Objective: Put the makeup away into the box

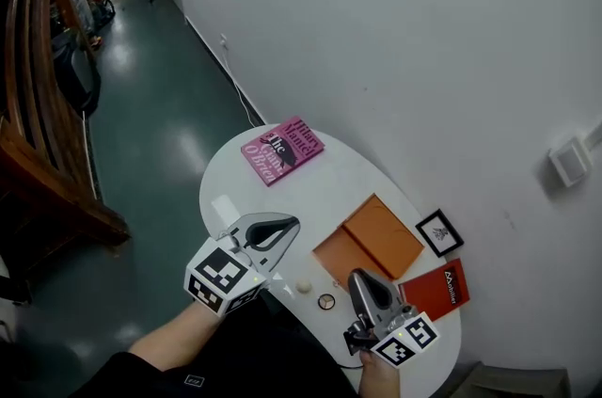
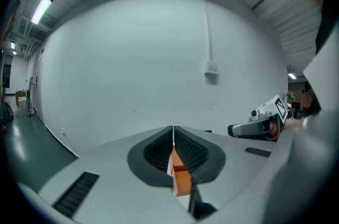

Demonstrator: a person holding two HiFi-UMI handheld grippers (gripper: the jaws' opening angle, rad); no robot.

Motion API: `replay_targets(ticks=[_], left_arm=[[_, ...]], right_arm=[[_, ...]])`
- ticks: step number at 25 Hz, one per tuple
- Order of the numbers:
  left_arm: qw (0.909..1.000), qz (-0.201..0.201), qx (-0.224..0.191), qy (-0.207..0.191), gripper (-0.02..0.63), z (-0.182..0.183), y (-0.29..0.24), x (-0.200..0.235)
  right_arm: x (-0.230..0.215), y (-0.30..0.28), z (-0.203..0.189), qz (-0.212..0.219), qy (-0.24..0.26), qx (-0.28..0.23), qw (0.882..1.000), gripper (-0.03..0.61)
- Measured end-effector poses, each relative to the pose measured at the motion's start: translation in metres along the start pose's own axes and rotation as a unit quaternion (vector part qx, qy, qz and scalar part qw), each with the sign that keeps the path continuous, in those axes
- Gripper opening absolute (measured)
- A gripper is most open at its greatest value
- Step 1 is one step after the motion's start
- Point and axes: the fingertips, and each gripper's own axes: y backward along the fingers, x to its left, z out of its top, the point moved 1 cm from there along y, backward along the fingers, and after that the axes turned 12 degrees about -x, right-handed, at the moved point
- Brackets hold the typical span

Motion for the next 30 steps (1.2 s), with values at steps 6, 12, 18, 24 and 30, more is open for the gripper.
replay_targets(ticks=[6,12,18,24,30], left_arm=[[0.9998,-0.013,0.013,0.002,0.018,-0.010,-0.019,0.036],[0.9990,-0.018,0.031,0.025,0.018,-0.029,-0.028,0.068],[0.9964,-0.038,0.059,0.048,0.018,-0.059,-0.040,0.069],[0.9898,-0.073,0.101,0.068,0.018,-0.100,-0.049,0.044],[0.9833,-0.080,0.141,0.083,0.018,-0.133,-0.043,0.032]], right_arm=[[-0.027,-0.027,-0.020,-0.032,0.022,0.033,0.999,0.037],[-0.039,-0.053,-0.065,-0.041,0.032,0.093,0.994,0.037],[-0.057,-0.042,-0.114,-0.053,0.023,0.156,0.986,0.038],[-0.081,-0.012,-0.149,-0.103,0.005,0.189,0.977,0.038],[-0.083,0.016,-0.191,-0.107,-0.007,0.227,0.968,0.038]])
